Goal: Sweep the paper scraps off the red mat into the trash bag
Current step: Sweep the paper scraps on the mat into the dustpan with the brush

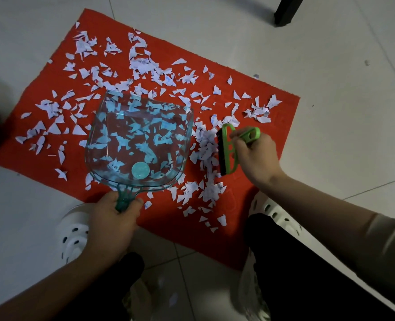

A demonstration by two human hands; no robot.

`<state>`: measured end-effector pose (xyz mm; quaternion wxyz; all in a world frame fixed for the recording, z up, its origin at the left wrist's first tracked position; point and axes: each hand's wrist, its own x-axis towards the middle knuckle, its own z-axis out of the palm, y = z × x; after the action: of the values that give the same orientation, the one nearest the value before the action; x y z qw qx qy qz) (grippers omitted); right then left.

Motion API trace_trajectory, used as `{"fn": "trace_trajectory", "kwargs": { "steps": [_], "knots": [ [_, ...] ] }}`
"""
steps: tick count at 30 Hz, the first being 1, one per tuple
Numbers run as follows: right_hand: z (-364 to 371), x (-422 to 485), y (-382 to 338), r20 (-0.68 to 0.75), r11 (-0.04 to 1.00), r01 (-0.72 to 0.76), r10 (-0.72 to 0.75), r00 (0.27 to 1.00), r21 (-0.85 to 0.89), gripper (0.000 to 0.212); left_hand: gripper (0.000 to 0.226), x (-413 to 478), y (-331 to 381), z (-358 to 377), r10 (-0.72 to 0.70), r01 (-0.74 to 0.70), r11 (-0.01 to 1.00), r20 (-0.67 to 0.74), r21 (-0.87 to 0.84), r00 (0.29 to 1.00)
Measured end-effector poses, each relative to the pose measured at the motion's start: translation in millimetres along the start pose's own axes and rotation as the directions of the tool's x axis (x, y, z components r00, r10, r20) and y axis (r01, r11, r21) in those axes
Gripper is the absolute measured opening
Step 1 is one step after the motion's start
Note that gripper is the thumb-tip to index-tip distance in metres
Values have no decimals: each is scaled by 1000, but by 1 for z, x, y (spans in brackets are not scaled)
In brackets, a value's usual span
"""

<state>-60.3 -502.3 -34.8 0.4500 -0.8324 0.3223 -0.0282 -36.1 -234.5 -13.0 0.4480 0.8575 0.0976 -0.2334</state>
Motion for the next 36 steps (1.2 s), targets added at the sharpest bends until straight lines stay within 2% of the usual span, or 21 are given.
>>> {"fn": "trace_trajectory", "kwargs": {
  "steps": [5,9,12,14,21,24,26,31,36],
  "knots": [
    [-16,2,19,-166,995,-75,62,984,-71,22,24,5,-2,7,-12,12,1000,-6,-5,1000],
    [-12,0,23,-73,986,-70,59,996,-153,21,23,9,0,15,-16,16,1000,4,-9,1000],
    [-5,-1,13,24,998,-61,61,998,-24,21,22,8,4,19,-19,19,1000,31,-11,999],
    [-6,0,9,7,996,-73,73,997,56,21,22,9,3,20,-22,23,1000,48,-8,999],
    [-31,13,22,-257,984,-130,157,954,120,20,17,16,10,28,-11,9,1000,60,23,998],
    [-43,25,28,-384,984,-151,175,907,93,22,16,20,15,32,-3,1,1000,66,28,998],
    [-49,37,33,-418,981,-185,194,887,61,21,14,22,18,34,-5,3,1000,75,27,997],
    [-55,58,38,-438,967,-254,241,866,30,20,16,28,24,38,-3,0,1000,98,29,995],
    [-42,63,34,-354,980,-196,179,918,-15,22,16,36,26,41,-19,18,1000,78,6,997]
  ]
}}
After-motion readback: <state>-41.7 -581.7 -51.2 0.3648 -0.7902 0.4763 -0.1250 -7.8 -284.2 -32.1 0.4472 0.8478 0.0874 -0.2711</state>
